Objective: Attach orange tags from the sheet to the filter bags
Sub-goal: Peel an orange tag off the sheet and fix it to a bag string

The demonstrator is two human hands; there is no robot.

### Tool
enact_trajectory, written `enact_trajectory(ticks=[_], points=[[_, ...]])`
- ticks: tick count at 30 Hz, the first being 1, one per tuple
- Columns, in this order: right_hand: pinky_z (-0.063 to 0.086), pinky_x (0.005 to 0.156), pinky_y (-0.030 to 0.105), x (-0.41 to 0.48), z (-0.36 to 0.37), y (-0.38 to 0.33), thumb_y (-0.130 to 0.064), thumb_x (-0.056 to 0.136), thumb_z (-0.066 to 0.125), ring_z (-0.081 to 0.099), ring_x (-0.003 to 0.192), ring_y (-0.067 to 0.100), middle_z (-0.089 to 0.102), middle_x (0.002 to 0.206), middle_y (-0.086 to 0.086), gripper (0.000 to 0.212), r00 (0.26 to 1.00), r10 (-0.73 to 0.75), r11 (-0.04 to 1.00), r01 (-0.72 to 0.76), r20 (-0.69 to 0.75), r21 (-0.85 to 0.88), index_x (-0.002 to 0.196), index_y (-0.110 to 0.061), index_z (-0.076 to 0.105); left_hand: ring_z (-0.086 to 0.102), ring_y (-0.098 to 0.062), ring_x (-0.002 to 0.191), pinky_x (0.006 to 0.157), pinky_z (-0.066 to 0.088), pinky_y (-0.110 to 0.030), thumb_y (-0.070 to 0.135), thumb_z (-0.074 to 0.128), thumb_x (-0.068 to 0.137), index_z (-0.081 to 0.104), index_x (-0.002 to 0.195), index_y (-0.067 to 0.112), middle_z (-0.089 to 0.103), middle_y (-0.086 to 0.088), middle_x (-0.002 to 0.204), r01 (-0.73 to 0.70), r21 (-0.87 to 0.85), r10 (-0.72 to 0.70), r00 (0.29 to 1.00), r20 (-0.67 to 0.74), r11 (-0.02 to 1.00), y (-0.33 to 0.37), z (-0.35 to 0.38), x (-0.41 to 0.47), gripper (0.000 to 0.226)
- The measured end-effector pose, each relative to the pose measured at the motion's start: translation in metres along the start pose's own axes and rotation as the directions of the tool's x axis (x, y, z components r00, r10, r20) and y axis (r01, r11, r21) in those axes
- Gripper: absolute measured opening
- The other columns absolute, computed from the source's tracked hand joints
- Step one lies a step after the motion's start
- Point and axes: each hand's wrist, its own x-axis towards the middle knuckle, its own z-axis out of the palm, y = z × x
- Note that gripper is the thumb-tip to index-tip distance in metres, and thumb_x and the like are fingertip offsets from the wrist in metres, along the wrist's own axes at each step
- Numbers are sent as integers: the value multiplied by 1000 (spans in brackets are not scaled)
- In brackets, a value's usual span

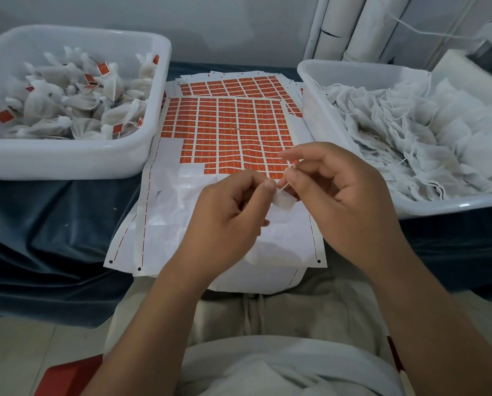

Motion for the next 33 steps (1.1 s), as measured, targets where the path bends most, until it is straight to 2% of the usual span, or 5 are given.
enact_trajectory(ticks=[9,14,19,23,33], points=[[57,75,14,1,3,3,-17,105,61,73,92,5,74,98,-18,22,997,16,1000,-18,81,23,113,-37,69,67,-18,67,63,62,-44,33,48,103,71,93,16,66,10,71,-14,78,13,1000,16,997,2,-1,-1,30],[54,73,12,-1,6,5,-13,105,58,72,87,12,72,91,-11,24,995,4,999,-8,99,47,115,-31,70,65,-15,60,55,57,-22,33,50,109,66,80,34,60,14,63,-22,13,22,1000,-17,1000,3,-4,1,33],[53,75,11,-2,12,8,-12,106,60,73,86,10,73,89,-11,24,999,33,991,-38,42,126,123,-27,68,60,-9,53,54,53,-16,49,46,107,71,65,25,58,5,56,286,-199,-303,951,-60,937,10,-4,4,54],[53,79,12,-3,13,8,-14,106,59,73,91,10,74,92,-13,25,1000,10,992,-10,-1,124,124,-29,67,58,-11,53,62,56,-26,43,55,105,74,60,26,61,-1,59,521,-402,-517,846,129,753,9,-10,8,52],[57,77,22,-2,14,9,-12,105,59,72,88,15,72,90,-9,29,1000,-5,986,1,21,165,121,-36,66,44,-7,45,60,54,-25,40,75,84,81,79,17,53,2,54,618,-516,-407,783,470,593,-6,-17,9,25]])
